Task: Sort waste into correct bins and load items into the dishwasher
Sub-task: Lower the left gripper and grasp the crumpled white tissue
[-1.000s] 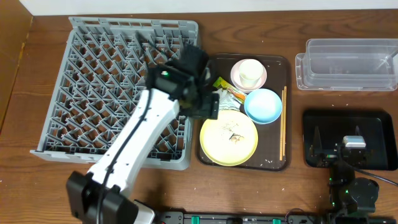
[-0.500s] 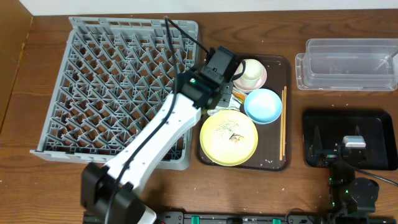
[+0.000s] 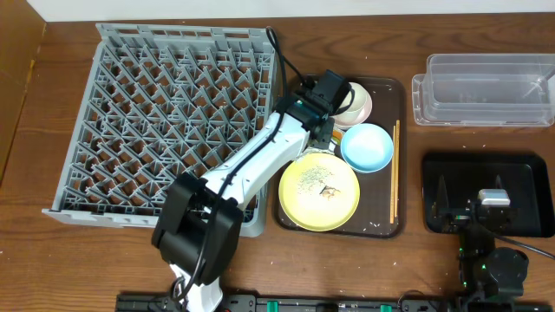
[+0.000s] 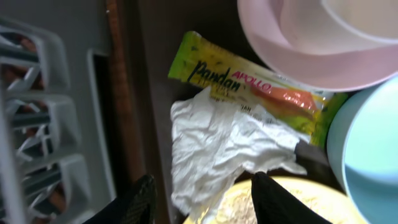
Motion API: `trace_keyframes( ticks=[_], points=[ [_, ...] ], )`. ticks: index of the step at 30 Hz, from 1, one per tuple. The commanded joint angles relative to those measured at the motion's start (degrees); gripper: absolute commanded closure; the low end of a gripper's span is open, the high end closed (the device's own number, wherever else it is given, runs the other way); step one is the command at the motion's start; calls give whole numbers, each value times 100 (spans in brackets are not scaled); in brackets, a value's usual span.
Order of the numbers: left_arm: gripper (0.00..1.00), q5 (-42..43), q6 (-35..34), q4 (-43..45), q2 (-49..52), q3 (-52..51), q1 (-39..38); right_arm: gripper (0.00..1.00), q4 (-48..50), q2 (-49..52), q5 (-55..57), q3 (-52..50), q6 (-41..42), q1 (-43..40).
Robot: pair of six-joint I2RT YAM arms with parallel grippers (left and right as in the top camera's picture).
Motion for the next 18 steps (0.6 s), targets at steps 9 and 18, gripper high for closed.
trace_keyframes(
  ticks=[9,18],
  points=[
    [50,39,-31,133,951,37,2,1,-24,-31,-7,-7,72,55],
    [70,39,-31,146,970,39,2,1,-24,-31,-7,-7,74,55]
  ],
)
